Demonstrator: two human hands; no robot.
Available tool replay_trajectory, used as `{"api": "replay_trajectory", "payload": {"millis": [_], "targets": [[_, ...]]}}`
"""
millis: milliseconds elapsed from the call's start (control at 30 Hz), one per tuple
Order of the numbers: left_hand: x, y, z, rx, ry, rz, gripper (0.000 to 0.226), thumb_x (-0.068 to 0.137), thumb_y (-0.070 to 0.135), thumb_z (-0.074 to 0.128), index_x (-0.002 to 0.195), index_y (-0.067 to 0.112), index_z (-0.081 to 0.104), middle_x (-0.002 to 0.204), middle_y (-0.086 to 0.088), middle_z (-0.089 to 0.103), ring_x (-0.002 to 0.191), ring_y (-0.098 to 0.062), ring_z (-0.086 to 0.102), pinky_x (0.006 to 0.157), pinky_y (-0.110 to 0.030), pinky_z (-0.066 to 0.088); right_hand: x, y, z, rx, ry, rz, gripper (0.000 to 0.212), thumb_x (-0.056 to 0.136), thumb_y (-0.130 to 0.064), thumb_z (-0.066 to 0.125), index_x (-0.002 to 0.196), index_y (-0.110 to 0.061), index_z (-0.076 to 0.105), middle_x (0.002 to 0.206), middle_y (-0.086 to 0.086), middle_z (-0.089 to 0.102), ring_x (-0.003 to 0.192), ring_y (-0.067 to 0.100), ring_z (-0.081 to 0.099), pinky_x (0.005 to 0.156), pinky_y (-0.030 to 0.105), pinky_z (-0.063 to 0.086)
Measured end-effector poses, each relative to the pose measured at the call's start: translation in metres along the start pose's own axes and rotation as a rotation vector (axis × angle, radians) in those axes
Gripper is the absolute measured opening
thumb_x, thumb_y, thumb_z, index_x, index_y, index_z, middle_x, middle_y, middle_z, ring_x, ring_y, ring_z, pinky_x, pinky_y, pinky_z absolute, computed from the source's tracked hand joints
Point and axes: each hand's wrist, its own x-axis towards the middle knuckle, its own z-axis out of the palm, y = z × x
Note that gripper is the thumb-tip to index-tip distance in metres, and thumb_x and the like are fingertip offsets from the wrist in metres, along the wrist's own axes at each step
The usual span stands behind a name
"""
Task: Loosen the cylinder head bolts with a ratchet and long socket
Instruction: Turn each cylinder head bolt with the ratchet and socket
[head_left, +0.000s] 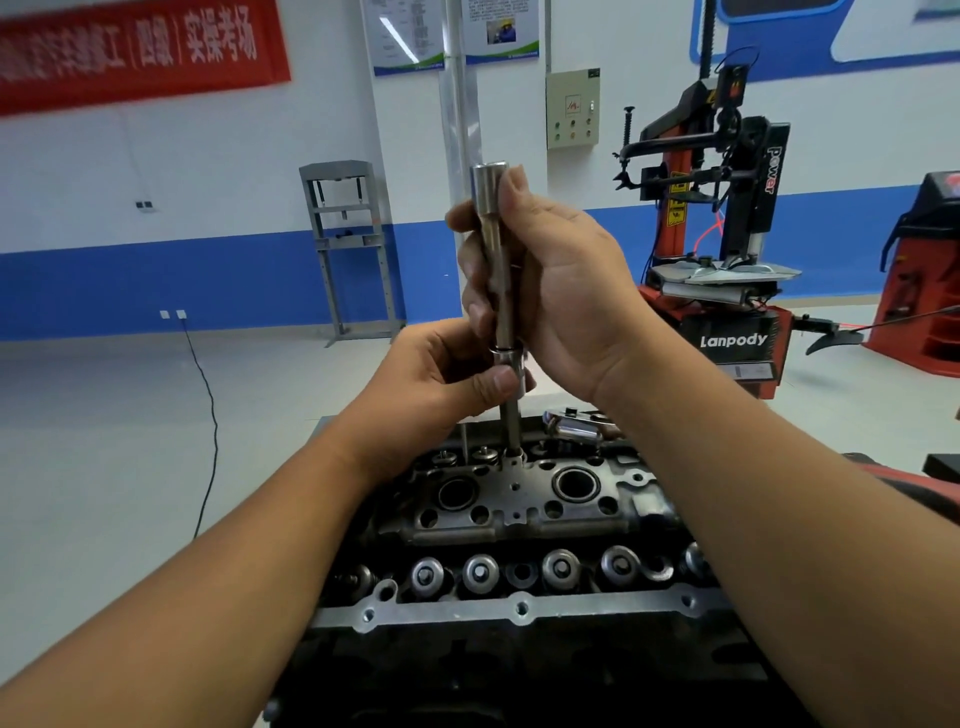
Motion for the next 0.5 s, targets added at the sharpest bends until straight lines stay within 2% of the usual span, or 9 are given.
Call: {"api": "replay_trajectory", "payload": {"millis": [67,100,167,200,233,300,367,400,500], "targets": [[0.002,0.001,0.002,0.038,-0.025,-0.007,0.026,0.090,0.010,0.070,0.113,-0.001,0.070,0.100,-0.015,0.077,0.094,-0.018,0.076,0.082,-0.024,0.059,-0.006,-0.003,0.011,-0.163,0.142,-0.071,0.032,0.108,-0.039,0.049,0.099,-0.013,0.064,0.077,0.003,0.060,0.056,0.018,0.051,0.056,0.032,0.041],[0.002,0.002,0.003,0.053,-0.044,0.006,0.019,0.092,0.009,0.070,0.110,0.004,0.072,0.100,-0.012,0.078,0.093,-0.018,0.076,0.082,-0.025,0.059,-0.009,-0.002,0.019,-0.239,0.220,-0.097,0.029,0.103,-0.046,0.054,0.098,-0.019,0.063,0.081,-0.001,0.061,0.060,0.012,0.053,0.060,0.030,0.043],[0.003,0.005,0.005,0.068,-0.075,0.042,0.012,0.093,0.011,0.074,0.097,0.022,0.076,0.089,0.007,0.079,0.081,-0.004,0.073,0.072,-0.017,0.056,-0.013,0.002,0.036,-0.326,0.384,-0.124,0.031,0.086,-0.062,0.063,0.087,-0.032,0.060,0.080,-0.013,0.057,0.065,0.002,0.052,0.069,0.027,0.043],[0.003,0.007,0.006,0.073,-0.089,0.045,0.013,0.093,0.014,0.077,0.094,0.027,0.077,0.086,0.015,0.077,0.078,0.002,0.071,0.068,-0.014,0.054,-0.013,0.003,0.044,-0.340,0.454,-0.132,0.033,0.082,-0.067,0.065,0.075,-0.035,0.058,0.073,-0.018,0.053,0.062,0.002,0.050,0.069,0.029,0.042],[0.002,0.006,0.006,0.075,-0.098,0.041,0.017,0.091,0.016,0.078,0.095,0.033,0.079,0.087,0.018,0.077,0.079,0.004,0.071,0.068,-0.013,0.054,-0.011,0.003,0.050,-0.350,0.508,-0.127,0.043,0.081,-0.069,0.065,0.062,-0.034,0.052,0.062,-0.018,0.048,0.055,0.004,0.045,0.066,0.032,0.040],[0.002,0.003,0.007,0.008,-0.098,-0.007,0.023,0.087,0.013,0.076,0.094,0.035,0.081,0.089,0.012,0.079,0.083,-0.001,0.073,0.073,-0.019,0.056,-0.002,0.001,0.055,-0.394,0.554,-0.078,0.067,0.086,-0.071,0.065,0.045,-0.024,0.039,0.048,-0.013,0.034,0.045,0.007,0.033,0.058,0.036,0.034],[0.002,-0.001,0.006,-0.142,-0.125,-0.093,0.022,0.090,0.008,0.071,0.095,0.026,0.082,0.095,-0.001,0.080,0.090,-0.016,0.076,0.081,-0.032,0.059,0.011,-0.006,0.050,-0.372,0.471,0.018,0.073,0.084,-0.075,0.065,0.045,-0.022,0.032,0.048,-0.010,0.027,0.042,0.010,0.026,0.053,0.035,0.028],[0.001,-0.001,0.006,-0.223,-0.165,-0.131,0.023,0.093,0.008,0.066,0.100,0.023,0.082,0.100,-0.005,0.079,0.094,-0.021,0.076,0.086,-0.036,0.060,0.016,-0.009,0.043,-0.336,0.358,0.099,0.071,0.083,-0.078,0.064,0.049,-0.025,0.031,0.050,-0.007,0.026,0.043,0.013,0.023,0.051,0.034,0.024],[-0.001,-0.001,0.000,-0.339,-0.307,-0.166,0.029,0.102,0.002,0.052,0.122,0.007,0.072,0.121,-0.016,0.074,0.111,-0.029,0.072,0.101,-0.040,0.056,0.022,-0.025,0.020,-0.162,-0.194,0.363,0.069,0.082,-0.083,0.054,0.059,-0.024,0.027,0.051,-0.006,0.021,0.044,0.015,0.016,0.048,0.030,0.013]]}}
